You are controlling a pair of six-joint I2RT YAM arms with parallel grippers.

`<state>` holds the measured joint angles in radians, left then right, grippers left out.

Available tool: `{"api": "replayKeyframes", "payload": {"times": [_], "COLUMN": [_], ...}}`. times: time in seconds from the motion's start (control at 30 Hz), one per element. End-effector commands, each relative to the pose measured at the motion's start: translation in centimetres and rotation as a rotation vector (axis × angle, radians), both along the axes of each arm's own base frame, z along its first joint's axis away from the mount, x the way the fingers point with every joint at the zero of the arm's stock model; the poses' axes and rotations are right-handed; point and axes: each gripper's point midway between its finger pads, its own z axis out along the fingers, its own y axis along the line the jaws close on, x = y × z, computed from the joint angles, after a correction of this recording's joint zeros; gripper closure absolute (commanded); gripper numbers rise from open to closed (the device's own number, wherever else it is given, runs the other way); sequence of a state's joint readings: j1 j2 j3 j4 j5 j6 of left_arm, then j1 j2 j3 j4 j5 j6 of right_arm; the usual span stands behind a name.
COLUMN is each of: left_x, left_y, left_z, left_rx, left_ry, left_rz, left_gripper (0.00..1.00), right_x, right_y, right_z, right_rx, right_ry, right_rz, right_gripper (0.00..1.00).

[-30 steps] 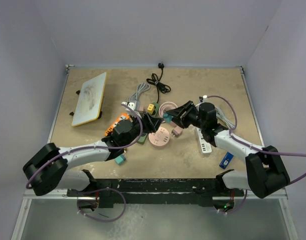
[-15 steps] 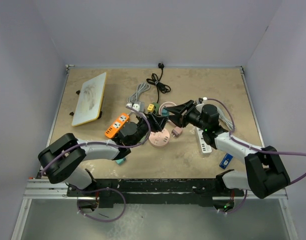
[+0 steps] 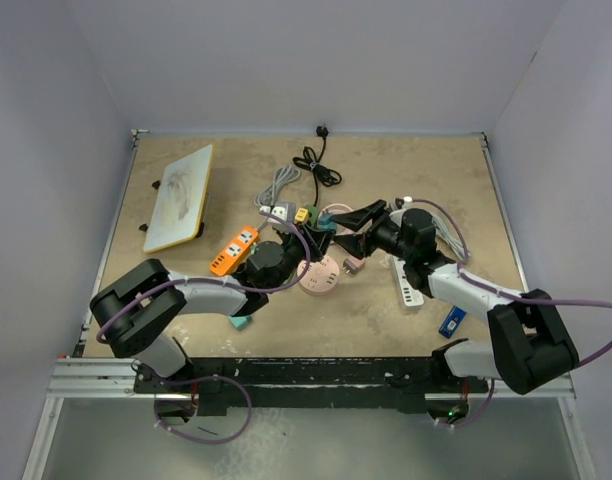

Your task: Insert the plug

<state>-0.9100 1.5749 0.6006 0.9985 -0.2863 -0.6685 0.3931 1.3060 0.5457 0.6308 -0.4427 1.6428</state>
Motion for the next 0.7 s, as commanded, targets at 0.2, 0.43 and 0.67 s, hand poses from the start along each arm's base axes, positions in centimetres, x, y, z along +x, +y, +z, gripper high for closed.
{"api": "replayKeyframes", "payload": {"times": [0.2, 0.43, 0.67], "left_x": [-0.7, -3.3, -2.9], "left_y": [-0.6, -0.8, -0.8], "left_z": [1.6, 2.2, 3.5], "left_rx": [0.268, 0.431, 0.52], "left_ry": [-0.103, -0.189, -0.268], "left_rz": [-0.147, -0.339, -0.355], "left_gripper": [1.0, 1.0, 1.0], "right_x": [0.5, -0.8, -1.4], "right_y": [-1.5, -2.4, -2.5], "right_z": [1.1, 2.4, 2.7], "right_rx": [-0.347, -0.624, -0.667], "right_ry": [-0.38, -0.61, -0.619], "right_rz": [0.113, 0.315, 0.388], "right_gripper": [0.11, 0.15, 0.2]}}
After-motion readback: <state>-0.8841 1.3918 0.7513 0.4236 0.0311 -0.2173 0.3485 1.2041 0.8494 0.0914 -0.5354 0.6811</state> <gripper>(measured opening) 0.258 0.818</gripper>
